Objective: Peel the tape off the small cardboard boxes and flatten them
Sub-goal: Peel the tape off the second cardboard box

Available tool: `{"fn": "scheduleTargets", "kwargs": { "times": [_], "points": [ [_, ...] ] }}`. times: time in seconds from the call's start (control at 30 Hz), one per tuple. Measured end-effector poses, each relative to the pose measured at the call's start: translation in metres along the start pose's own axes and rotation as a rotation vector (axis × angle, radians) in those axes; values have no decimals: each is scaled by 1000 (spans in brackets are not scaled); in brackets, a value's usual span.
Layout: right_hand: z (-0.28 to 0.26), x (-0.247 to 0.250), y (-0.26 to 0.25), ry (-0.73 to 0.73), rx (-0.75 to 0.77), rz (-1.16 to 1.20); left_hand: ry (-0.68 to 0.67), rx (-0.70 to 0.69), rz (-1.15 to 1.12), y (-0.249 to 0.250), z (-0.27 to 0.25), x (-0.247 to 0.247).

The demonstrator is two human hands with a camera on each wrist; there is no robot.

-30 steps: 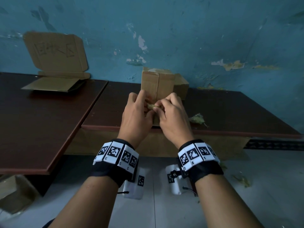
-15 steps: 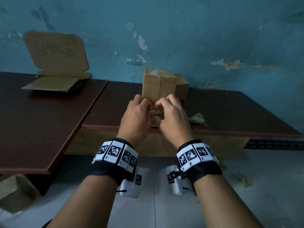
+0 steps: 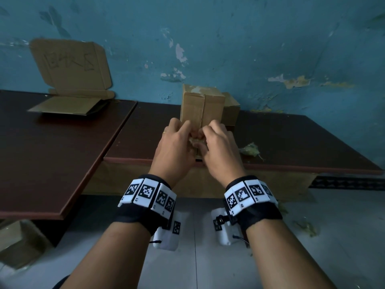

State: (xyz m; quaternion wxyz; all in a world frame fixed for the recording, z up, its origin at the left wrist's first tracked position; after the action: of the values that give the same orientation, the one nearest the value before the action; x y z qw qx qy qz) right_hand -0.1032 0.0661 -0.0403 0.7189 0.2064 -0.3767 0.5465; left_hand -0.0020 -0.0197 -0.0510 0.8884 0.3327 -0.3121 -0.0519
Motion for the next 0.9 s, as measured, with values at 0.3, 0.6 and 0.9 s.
{"fn": "scheduleTargets", "kwargs": {
  "times": [0.3, 0.6, 0.9],
  "points": [
    [-2, -2, -1, -132, -11, -28, 38, -42, 136, 1, -1, 0],
    [-1, -8, 3, -142, -41, 30, 56, 11, 27, -12, 1, 3],
    [-3, -13, 4, -129, 9, -99, 41, 28, 15, -13, 3, 0]
  ]
}}
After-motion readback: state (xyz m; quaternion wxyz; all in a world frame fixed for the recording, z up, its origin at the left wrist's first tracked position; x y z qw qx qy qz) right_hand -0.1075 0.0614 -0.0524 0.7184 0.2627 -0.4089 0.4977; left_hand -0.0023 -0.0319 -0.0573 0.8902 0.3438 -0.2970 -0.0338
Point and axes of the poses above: each hand's wrist, its own z-axis towards the middle knuckle, its own x-axis out of the back of the hand, y = z × x, the point moved 3 cm from there along z, towards the middle knuckle, and after that the axes turned 10 degrees about -z, right-handed, at the moved point
